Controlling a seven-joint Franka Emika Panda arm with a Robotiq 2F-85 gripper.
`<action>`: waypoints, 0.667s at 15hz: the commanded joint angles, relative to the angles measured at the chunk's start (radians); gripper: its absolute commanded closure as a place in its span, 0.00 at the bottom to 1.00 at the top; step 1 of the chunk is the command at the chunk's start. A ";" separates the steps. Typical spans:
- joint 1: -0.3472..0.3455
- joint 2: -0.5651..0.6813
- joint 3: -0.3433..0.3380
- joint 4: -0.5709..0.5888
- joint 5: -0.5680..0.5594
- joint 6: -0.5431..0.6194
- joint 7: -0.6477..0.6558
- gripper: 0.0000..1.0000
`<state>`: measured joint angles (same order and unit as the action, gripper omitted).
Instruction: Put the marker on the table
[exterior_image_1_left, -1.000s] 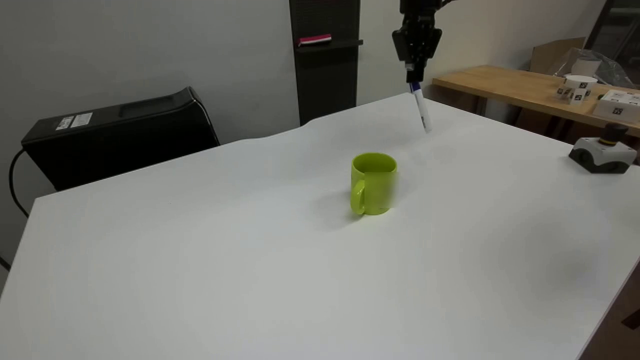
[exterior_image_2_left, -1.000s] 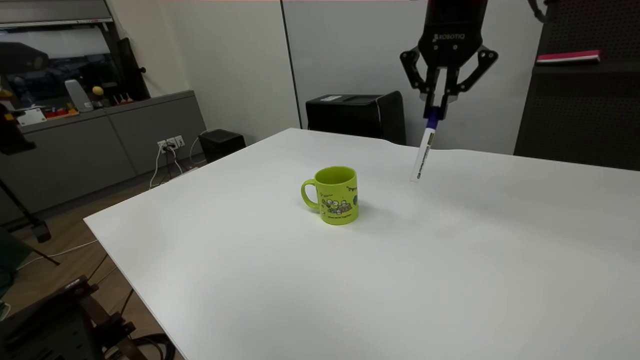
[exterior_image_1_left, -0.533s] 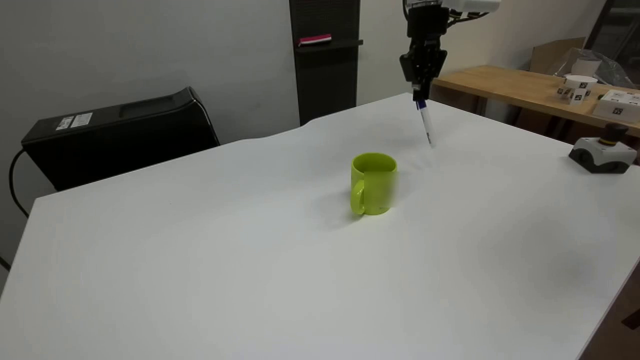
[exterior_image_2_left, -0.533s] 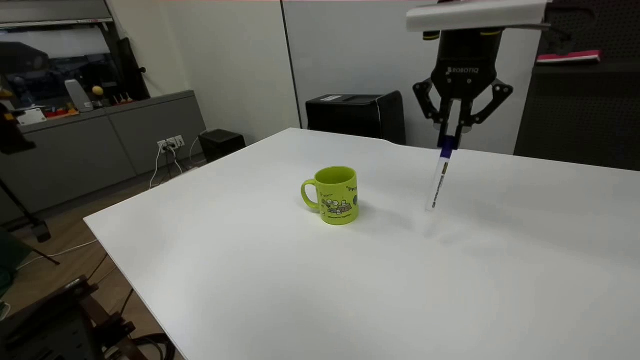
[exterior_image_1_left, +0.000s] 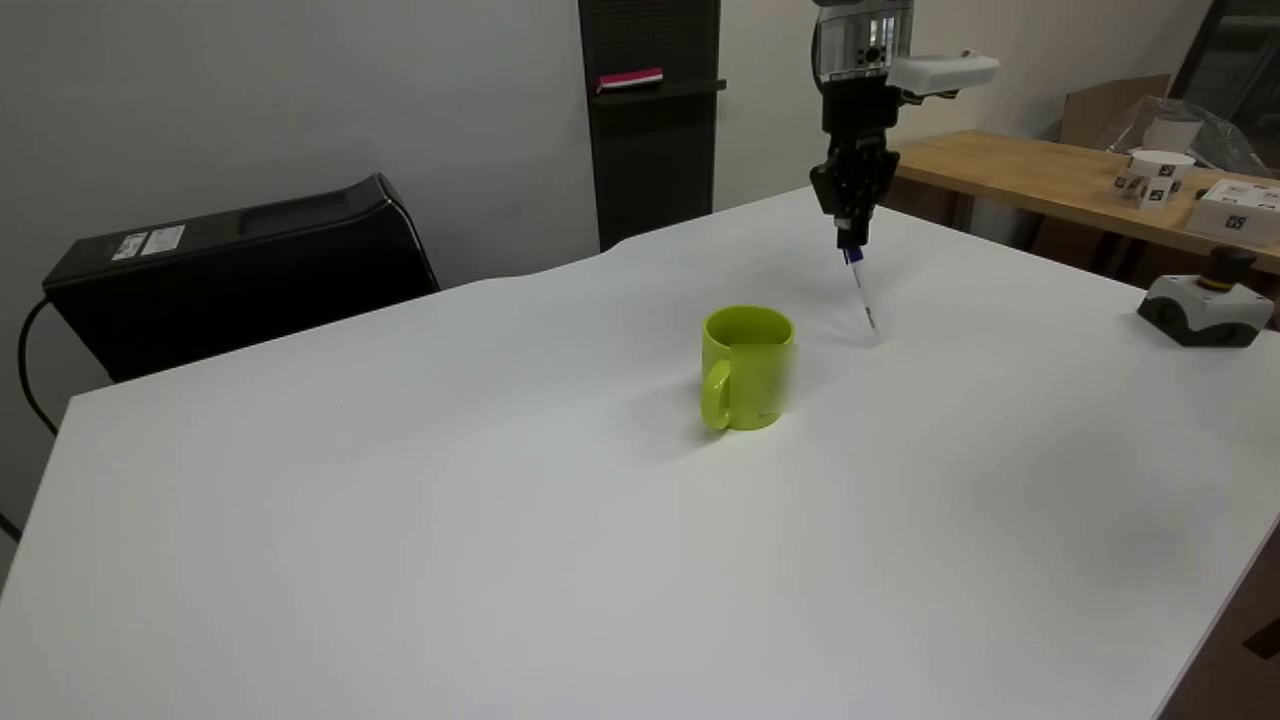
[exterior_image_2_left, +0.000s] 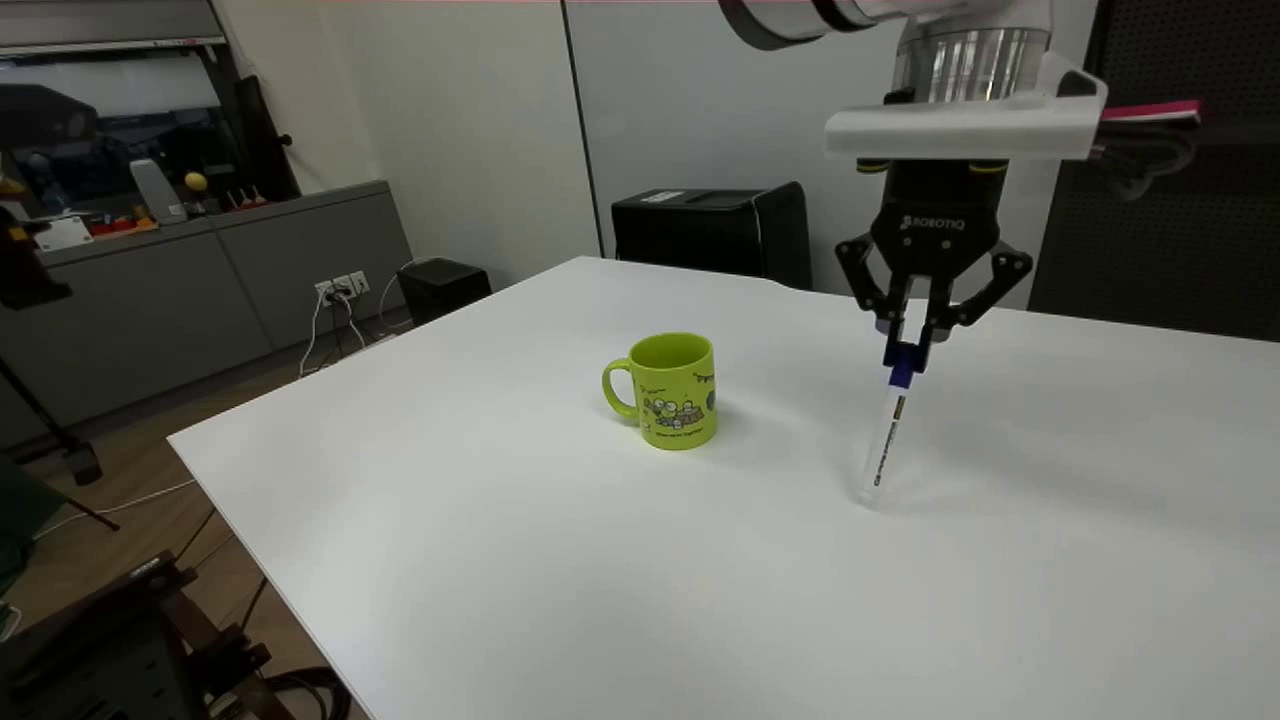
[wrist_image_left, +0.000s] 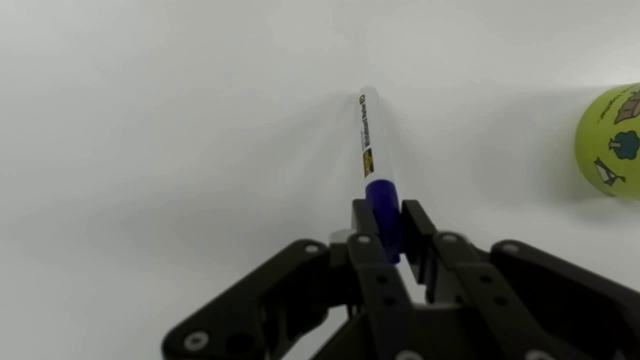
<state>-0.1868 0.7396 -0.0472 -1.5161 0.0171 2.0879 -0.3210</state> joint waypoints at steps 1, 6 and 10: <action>-0.004 0.026 0.000 0.011 -0.019 0.001 0.012 0.95; 0.000 0.046 -0.002 0.014 -0.024 -0.001 0.017 0.95; 0.002 0.050 -0.006 0.016 -0.035 0.000 0.022 0.54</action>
<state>-0.1870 0.7786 -0.0483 -1.5159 0.0062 2.0889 -0.3200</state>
